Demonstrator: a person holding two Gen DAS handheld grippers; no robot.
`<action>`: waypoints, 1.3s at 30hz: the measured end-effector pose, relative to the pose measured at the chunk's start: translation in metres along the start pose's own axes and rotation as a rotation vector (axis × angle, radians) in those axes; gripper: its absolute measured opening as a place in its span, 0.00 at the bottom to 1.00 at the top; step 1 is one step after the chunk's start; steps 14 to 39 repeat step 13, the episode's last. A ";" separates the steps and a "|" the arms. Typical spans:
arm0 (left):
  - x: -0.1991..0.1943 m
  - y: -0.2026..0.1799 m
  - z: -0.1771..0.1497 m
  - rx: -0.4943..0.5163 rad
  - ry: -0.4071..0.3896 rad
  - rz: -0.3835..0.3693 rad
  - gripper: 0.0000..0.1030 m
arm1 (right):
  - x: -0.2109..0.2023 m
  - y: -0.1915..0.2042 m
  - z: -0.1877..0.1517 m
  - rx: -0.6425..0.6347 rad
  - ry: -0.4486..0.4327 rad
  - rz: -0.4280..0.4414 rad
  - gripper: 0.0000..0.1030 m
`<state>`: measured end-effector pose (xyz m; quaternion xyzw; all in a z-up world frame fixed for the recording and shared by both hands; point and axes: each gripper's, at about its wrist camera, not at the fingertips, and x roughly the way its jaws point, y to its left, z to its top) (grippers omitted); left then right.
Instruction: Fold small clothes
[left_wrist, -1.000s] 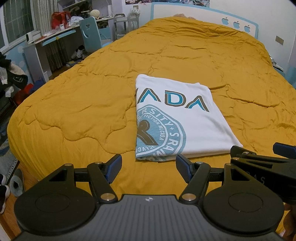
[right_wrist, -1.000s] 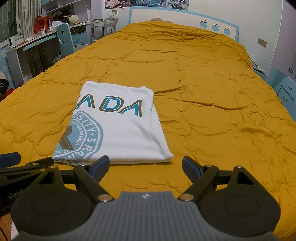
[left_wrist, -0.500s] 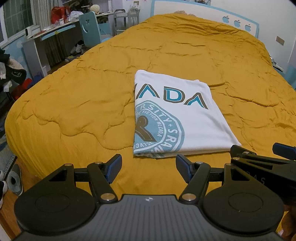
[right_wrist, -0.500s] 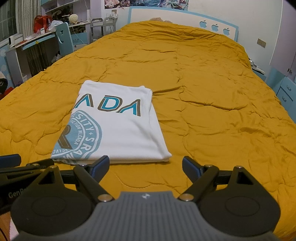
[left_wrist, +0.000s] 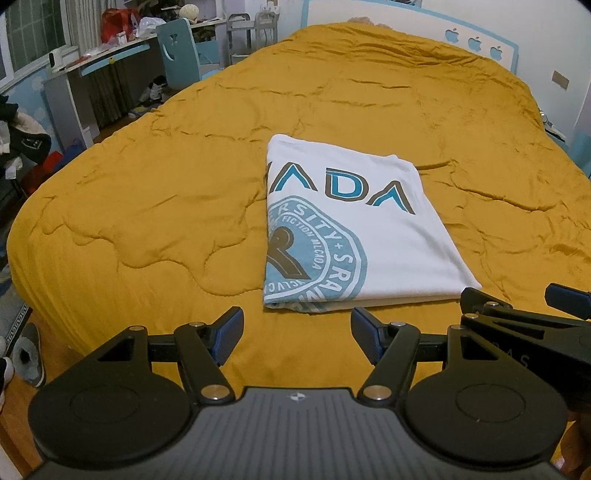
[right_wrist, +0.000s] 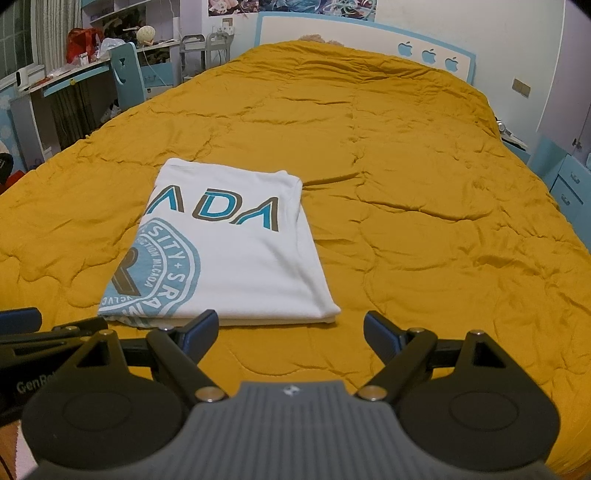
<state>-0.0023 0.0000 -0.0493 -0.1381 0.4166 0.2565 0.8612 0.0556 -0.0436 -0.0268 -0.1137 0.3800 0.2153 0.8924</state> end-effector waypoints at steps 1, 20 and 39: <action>0.000 0.000 0.000 0.000 0.000 0.000 0.75 | 0.000 0.000 0.000 0.000 0.001 -0.001 0.79; 0.001 -0.003 0.001 0.003 -0.003 -0.009 0.75 | 0.001 -0.002 0.001 0.004 -0.002 -0.009 0.79; 0.001 -0.003 0.001 0.003 -0.003 -0.009 0.75 | 0.001 -0.002 0.001 0.004 -0.002 -0.009 0.79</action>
